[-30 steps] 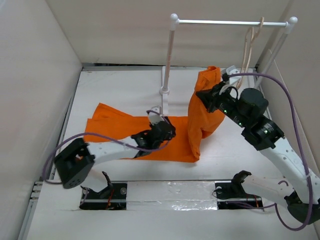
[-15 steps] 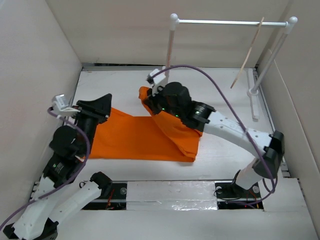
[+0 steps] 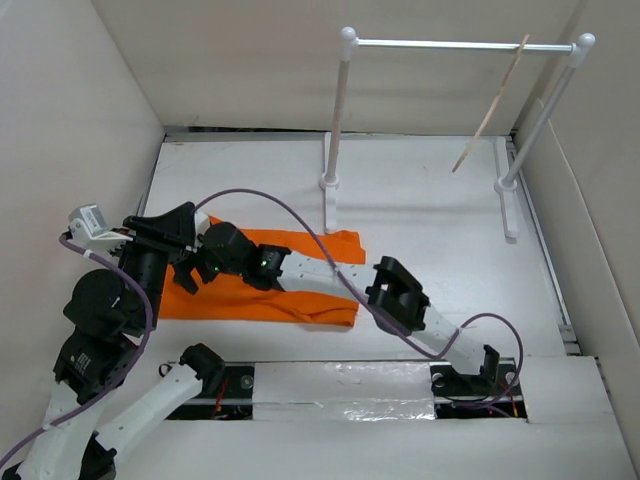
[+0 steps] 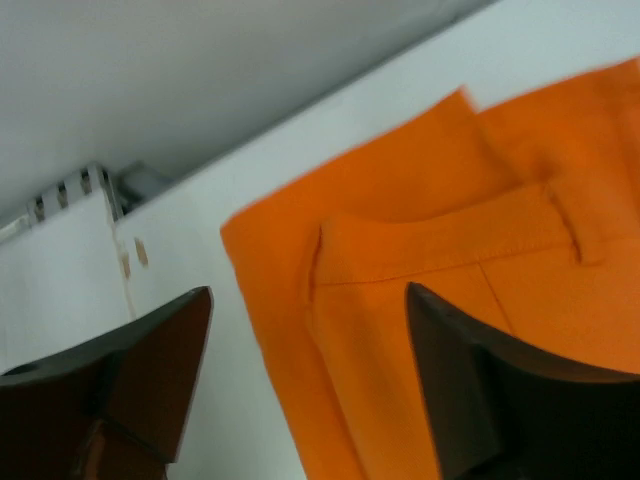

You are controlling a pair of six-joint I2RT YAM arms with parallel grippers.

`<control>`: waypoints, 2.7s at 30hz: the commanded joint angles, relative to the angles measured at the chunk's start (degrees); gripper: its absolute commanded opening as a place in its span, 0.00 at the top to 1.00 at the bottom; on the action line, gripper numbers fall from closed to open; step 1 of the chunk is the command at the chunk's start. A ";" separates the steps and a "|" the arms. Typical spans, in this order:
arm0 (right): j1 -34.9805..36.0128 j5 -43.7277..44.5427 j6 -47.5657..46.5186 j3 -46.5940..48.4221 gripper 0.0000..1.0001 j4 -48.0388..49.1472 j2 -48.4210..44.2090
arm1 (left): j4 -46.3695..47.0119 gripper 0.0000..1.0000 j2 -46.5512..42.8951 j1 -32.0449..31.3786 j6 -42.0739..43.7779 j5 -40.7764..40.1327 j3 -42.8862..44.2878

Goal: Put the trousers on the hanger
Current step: Fold the trousers at the center of the board.

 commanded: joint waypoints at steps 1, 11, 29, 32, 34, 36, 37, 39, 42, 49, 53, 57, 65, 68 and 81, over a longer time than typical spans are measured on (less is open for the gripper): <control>0.29 -7.34 3.47 1.96 0.04 6.85 -0.22 | -1.59 0.69 -1.25 0.13 1.70 -3.09 2.11; -5.50 1.42 -2.69 -49.16 0.00 19.39 -37.10 | 4.63 0.66 1.29 0.13 -2.35 3.30 -11.85; 0.90 18.40 4.43 -105.54 0.84 23.90 -77.39 | 23.72 0.62 53.48 -8.66 11.17 21.85 -3.45; 0.90 19.46 3.73 -105.64 0.72 23.39 -76.08 | 19.07 0.62 64.03 -10.06 13.46 24.75 5.34; 0.90 20.16 3.73 -103.01 0.70 20.75 -73.62 | 15.29 0.62 70.80 -11.99 16.10 24.59 11.82; 0.90 20.43 3.03 -101.94 0.70 19.95 -71.35 | 10.83 0.61 74.84 -12.70 17.77 24.76 16.15; 0.90 20.52 2.68 -101.59 0.70 19.95 -70.81 | 9.75 0.61 78.34 -13.23 19.34 25.37 19.56; 0.90 22.18 2.76 -100.97 0.70 19.33 -70.28 | 7.56 0.60 81.35 -13.23 20.32 25.55 22.40; 0.38 24.47 3.29 -101.24 0.72 19.42 -70.28 | 6.93 0.59 85.23 -13.23 21.55 25.99 26.09; -1.64 22.47 1.98 -100.45 0.75 21.34 -65.72 | 4.47 0.60 89.53 -13.23 23.14 27.05 29.43; -2.26 22.53 2.50 -100.44 0.74 22.49 -63.60 | 4.29 0.61 89.72 -13.76 23.84 27.31 28.48; -2.26 23.51 3.20 -101.06 0.93 23.29 -63.60 | 3.15 0.68 90.59 -13.76 24.81 27.66 28.74; 0.45 25.61 5.57 -103.08 1.00 19.69 -68.51 | 3.23 1.00 91.56 -13.76 25.69 25.20 28.13; 2.48 27.63 8.29 -104.40 1.00 17.67 -70.27 | 4.38 1.00 91.74 -13.06 25.69 24.58 28.47; 8.46 31.32 17.26 -110.38 1.00 13.45 -72.39 | 8.76 0.89 83.85 -9.10 28.41 34.75 23.91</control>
